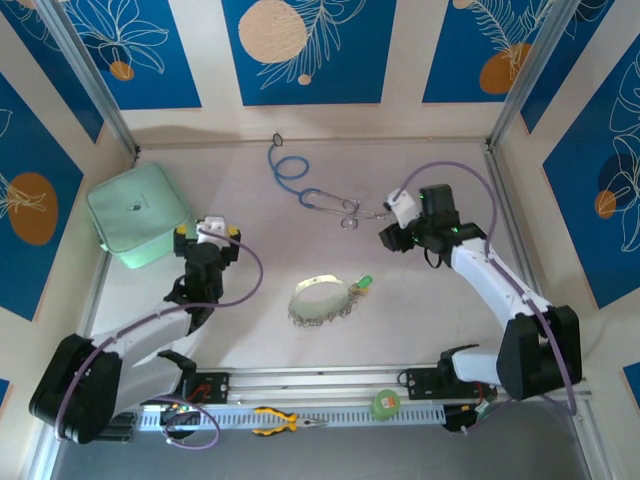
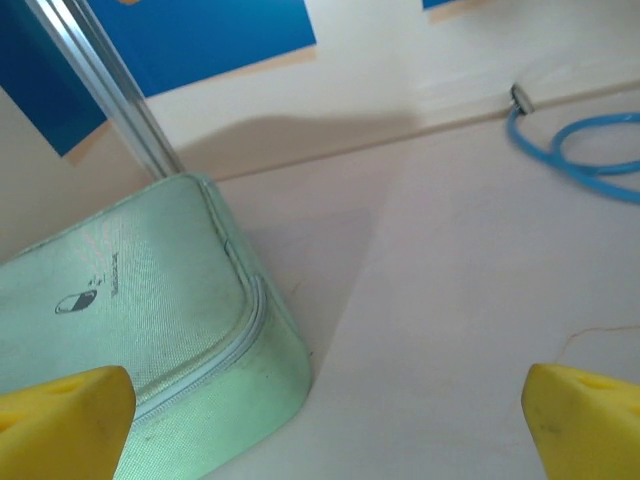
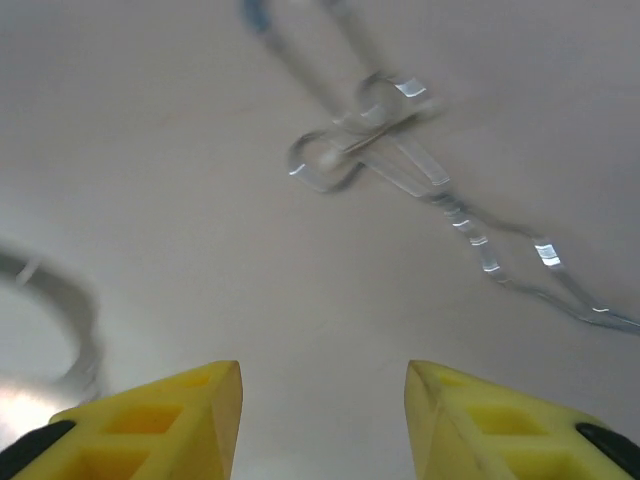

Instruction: Put the keys on the keyring

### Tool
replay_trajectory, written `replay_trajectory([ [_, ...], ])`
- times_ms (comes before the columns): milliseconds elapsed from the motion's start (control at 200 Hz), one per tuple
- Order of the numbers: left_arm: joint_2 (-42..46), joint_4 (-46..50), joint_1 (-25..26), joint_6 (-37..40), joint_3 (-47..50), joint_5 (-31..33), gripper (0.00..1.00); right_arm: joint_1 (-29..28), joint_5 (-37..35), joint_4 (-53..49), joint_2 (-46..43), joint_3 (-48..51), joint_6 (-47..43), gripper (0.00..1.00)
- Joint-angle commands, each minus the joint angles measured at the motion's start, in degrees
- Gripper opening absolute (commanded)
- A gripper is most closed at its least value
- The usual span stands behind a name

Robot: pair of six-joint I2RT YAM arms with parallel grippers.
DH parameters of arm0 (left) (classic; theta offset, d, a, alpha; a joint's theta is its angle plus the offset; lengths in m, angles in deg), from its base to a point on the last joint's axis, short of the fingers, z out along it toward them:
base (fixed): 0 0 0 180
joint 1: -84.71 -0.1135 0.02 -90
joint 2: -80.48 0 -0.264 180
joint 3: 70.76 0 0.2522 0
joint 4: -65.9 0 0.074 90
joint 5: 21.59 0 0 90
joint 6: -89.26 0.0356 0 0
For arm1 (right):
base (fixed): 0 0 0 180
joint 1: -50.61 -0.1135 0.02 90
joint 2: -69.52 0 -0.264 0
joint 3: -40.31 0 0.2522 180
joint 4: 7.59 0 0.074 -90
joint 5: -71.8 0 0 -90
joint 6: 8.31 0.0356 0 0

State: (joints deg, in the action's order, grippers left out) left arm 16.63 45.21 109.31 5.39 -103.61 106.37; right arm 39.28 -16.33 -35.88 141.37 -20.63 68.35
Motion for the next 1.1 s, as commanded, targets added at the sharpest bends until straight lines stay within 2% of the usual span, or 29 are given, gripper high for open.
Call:
replay_trajectory([
  [0,-4.2,-7.8,-3.6,0.0,1.3,-5.6,1.00,3.9,0.0,27.9,-0.4,11.7,16.5,0.46],
  [95,-9.6,-13.8,-5.9,-1.2,2.4,-7.4,0.98,7.9,-5.1,42.4,1.1,18.2,19.0,0.46],
  [190,-14.2,-19.9,-7.0,1.2,3.1,-8.9,0.96,9.6,-5.1,43.7,2.6,18.3,15.1,0.45],
  [260,-15.9,-22.2,-7.6,3.1,3.2,-10.4,0.96,11.2,-2.1,44.2,3.5,18.0,16.7,0.44],
  [315,-18.7,-28.9,-8.6,3.9,4.4,-10.9,0.97,11.3,-1.4,44.5,4.3,18.5,17.0,0.44],
  [430,-25.9,-40.2,-11.6,1.8,6.4,-13.7,0.99,10.4,-1.5,55.7,7.6,24.0,16.1,0.44],
  [515,-23.4,-35.5,-12.3,0.3,6.4,-16.1,0.99,9.0,-2.6,63.4,11.1,26.6,14.2,0.44],
  [575,-25.8,-36.7,-13.4,-0.2,6.1,-18.6,1.00,9.8,-2.6,64.0,13.1,26.2,15.2,0.44],
  [625,-29.4,-40.6,-14.1,0.4,5.4,-18.6,1.00,10.4,-2.1,68.9,16.5,26.5,16.2,0.45],
  [655,-28.4,-38.9,-14.1,-0.1,4.9,-18.7,1.00,11.1,-1.7,65.1,15.6,25.6,16.7,0.45],
  [680,-26.6,-33.8,-14.2,-1.0,4.3,-18.9,1.00,11.7,-0.6,61.6,14.5,24.7,16.9,0.45],
  [730,-26.1,-30.9,-14.8,-1.8,3.1,-18.8,1.00,12.1,0.9,64.4,15.7,24.9,17.3,0.44],
  [770,-27.4,-30.9,-15.3,-1.7,1.9,-18.5,1.00,12.3,0.7,61.4,15.2,24.2,17.3,0.45],
  [830,-26.1,-23.9,-15.5,-2.8,-0.5,-18.8,1.00,12.9,1.1,61.9,15.7,23.7,18.2,0.45],
  [1095,-26.4,-25.3,-15.9,-2.5,-0.1,-19.5,1.00,13.2,0.5,60.8,15.5,23.4,18.6,0.46],
])
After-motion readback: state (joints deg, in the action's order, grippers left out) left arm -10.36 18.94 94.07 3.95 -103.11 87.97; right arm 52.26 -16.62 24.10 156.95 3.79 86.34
